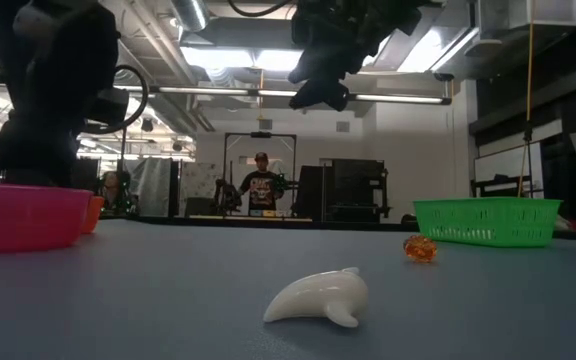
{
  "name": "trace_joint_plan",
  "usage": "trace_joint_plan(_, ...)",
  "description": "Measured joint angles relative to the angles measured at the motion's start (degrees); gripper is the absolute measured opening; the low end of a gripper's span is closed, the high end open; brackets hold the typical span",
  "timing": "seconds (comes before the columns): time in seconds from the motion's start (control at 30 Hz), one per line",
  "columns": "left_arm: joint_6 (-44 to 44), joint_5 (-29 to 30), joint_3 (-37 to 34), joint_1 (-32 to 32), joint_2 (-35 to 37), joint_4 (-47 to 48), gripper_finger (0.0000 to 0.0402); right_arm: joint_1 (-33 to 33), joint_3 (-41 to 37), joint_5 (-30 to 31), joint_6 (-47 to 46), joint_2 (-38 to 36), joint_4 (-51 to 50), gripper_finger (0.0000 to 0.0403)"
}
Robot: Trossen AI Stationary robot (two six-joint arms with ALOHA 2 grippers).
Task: Sort Halloween decoration
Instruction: Put the black skull toy into the orange bowl, then put the orange pumpkin toy into the red bowl
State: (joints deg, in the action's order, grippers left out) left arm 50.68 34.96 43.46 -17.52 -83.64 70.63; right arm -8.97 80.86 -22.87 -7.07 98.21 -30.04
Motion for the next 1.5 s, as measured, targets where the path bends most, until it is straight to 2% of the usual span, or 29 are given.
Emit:
trace_joint_plan(0.6,0.4,0.0,0.0,0.0,0.0,-1.4,0.018,0.0,0.0,0.0,0.1,0.0,0.0,0.0209)
trace_joint_plan(0.93,0.4,0.1,0.0,0.0,0.0,-2.0,0.0191,0.0,0.0,0.0,0.4,0.0,0.0,0.0209)
trace_joint_plan(1.23,4.7,5.7,0.9,0.0,-0.1,-6.0,0.0192,-0.1,-0.1,0.3,1.6,-1.0,-2.3,0.0209)
trace_joint_plan(1.5,4.3,13.1,9.3,0.0,-0.1,-8.1,0.0192,0.0,-0.1,5.1,4.6,-9.6,-9.1,0.0209)
